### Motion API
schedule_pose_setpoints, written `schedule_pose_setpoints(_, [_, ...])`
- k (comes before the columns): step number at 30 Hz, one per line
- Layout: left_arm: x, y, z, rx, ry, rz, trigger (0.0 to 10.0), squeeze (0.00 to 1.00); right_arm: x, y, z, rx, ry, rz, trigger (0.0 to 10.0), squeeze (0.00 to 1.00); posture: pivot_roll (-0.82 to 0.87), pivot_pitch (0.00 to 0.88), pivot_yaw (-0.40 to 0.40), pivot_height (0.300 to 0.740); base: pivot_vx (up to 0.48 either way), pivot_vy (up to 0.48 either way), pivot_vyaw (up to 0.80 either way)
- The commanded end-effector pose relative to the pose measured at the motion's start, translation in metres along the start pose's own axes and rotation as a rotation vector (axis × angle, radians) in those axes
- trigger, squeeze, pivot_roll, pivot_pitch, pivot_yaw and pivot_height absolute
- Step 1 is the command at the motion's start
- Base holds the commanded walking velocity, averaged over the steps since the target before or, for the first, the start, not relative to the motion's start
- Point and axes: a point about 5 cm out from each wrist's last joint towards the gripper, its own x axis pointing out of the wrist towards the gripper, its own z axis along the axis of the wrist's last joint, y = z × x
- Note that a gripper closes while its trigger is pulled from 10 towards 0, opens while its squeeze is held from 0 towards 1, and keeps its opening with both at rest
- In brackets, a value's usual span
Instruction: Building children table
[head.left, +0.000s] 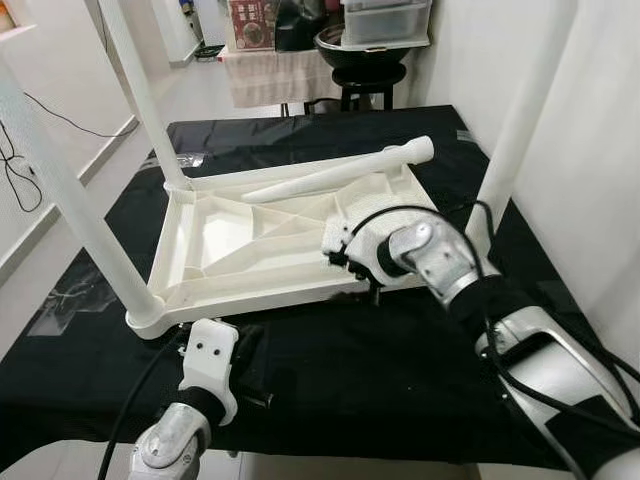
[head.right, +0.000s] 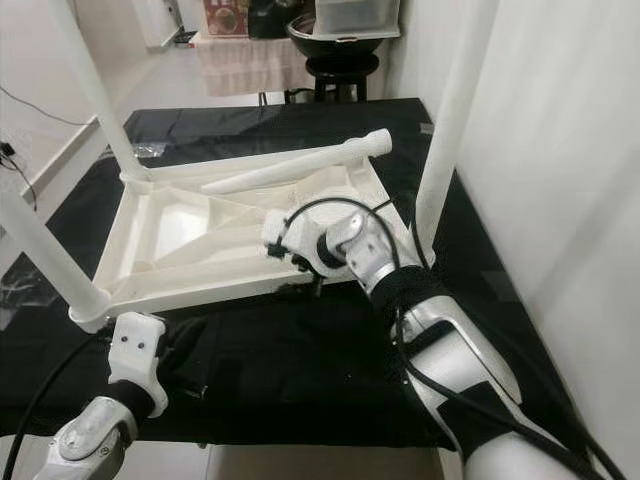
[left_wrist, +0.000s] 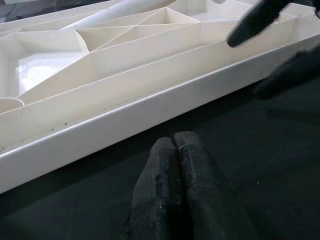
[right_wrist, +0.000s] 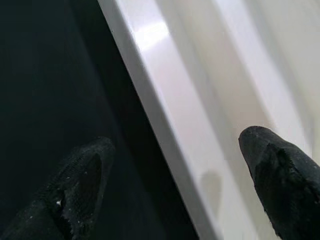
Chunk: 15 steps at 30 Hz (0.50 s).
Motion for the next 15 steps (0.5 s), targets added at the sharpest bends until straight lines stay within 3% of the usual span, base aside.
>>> schedule_pose_setpoints(1, [-0.001, 0.000, 0.000, -0.005, -0.002, 0.003, 10.0, 0.00, 0.004, 0.000, -0.002, -0.032, 0.070, -0.014, 10.0, 0.00, 0.00, 0.067, 0.005, 0.740, 0.000, 0.000, 0.00])
schedule_pose_setpoints(5, [-0.001, 0.000, 0.000, -0.007, -0.004, 0.006, 10.0, 0.00, 0.008, 0.002, -0.008, -0.021, 0.142, -0.004, 9.6, 0.00, -0.01, 0.069, 0.002, 0.740, 0.000, 0.000, 0.00])
schedule_pose_setpoints(6, [0.000, 0.000, 0.000, -0.008, -0.005, 0.007, 10.0, 0.00, 0.010, 0.004, -0.010, 0.002, 0.165, 0.003, 4.5, 0.00, -0.01, 0.068, 0.001, 0.740, 0.000, 0.000, 0.00])
schedule_pose_setpoints(7, [0.000, 0.000, 0.000, -0.008, -0.005, 0.007, 10.0, 0.00, 0.010, 0.004, -0.010, 0.002, 0.165, 0.003, 4.5, 0.00, -0.01, 0.068, 0.001, 0.740, 0.000, 0.000, 0.00])
schedule_pose_setpoints(8, [0.000, 0.000, 0.000, -0.010, -0.006, 0.008, 10.0, 0.00, 0.012, 0.004, -0.011, 0.015, 0.178, 0.008, 2.7, 0.00, -0.01, 0.068, 0.000, 0.740, 0.000, 0.000, 0.00])
schedule_pose_setpoints(9, [0.000, 0.000, 0.000, -0.010, -0.006, 0.008, 10.0, 0.00, 0.012, 0.004, -0.011, 0.015, 0.178, 0.008, 2.7, 0.00, -0.01, 0.068, 0.000, 0.740, 0.000, 0.000, 0.00])
schedule_pose_setpoints(10, [0.001, -0.001, 0.000, -0.011, -0.007, 0.008, 10.0, 0.00, 0.013, 0.006, -0.011, 0.029, 0.179, 0.023, 0.0, 0.00, -0.01, 0.068, -0.002, 0.740, 0.000, 0.000, 0.00])
schedule_pose_setpoints(15, [0.002, -0.001, 0.001, -0.016, -0.013, 0.009, 10.0, 0.00, 0.017, 0.011, -0.008, 0.094, 0.139, 0.098, 0.0, 0.00, -0.02, 0.065, -0.010, 0.740, 0.000, 0.000, 0.00])
